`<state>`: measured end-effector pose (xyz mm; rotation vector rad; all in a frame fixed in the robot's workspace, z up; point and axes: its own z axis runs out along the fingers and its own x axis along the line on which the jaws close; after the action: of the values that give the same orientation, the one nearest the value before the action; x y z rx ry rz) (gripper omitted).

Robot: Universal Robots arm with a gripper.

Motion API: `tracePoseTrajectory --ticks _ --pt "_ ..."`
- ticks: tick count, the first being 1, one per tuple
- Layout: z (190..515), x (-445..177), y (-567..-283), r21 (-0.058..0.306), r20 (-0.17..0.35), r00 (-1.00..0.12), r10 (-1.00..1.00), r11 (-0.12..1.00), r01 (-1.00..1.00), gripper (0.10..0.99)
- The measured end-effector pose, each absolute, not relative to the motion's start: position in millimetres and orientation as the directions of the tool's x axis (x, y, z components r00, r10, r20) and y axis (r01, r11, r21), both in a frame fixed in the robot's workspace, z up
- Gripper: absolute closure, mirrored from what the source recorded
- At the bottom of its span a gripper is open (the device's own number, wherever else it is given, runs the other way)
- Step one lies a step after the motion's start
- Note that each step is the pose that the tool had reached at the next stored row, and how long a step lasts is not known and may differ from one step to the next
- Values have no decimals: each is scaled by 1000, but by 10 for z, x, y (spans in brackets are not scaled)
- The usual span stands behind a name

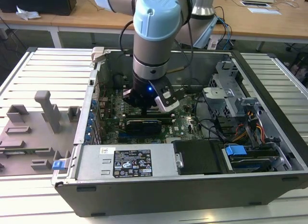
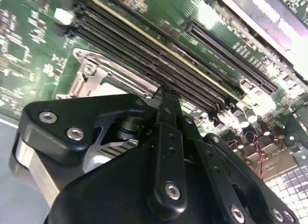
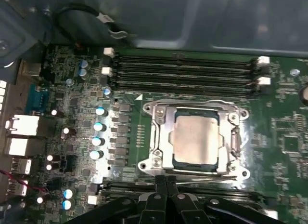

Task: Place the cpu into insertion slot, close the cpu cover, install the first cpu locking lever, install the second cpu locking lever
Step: 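Install the second cpu locking lever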

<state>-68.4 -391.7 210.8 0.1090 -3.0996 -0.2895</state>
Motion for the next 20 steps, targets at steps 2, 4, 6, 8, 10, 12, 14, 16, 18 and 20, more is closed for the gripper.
tracePoseTrajectory --ticks 2,4,6,8,10,12,14,16,18,20 --pt "2088 -723 -3917 194 19 -997 -79 978 -74 980" --pt "2055 -787 -3917 207 18 -996 -91 975 -85 980" --pt "2032 -832 -3917 218 17 -995 -101 971 -95 980" --pt "2009 -864 -3917 230 16 -994 -112 968 -105 980" --pt "1993 -865 -3916 239 15 -993 -115 965 -108 980" --pt "1960 -866 -3915 246 14 -993 -115 963 -108 980" --pt "1953 -866 -3915 250 14 -993 -116 962 -109 980" --pt "1951 -867 -3920 252 11 -993 -117 962 -110 980" --pt "1951 -870 -3950 252 8 -993 -118 961 -112 980" --pt "1953 -871 -3968 253 7 -993 -118 961 -112 980"
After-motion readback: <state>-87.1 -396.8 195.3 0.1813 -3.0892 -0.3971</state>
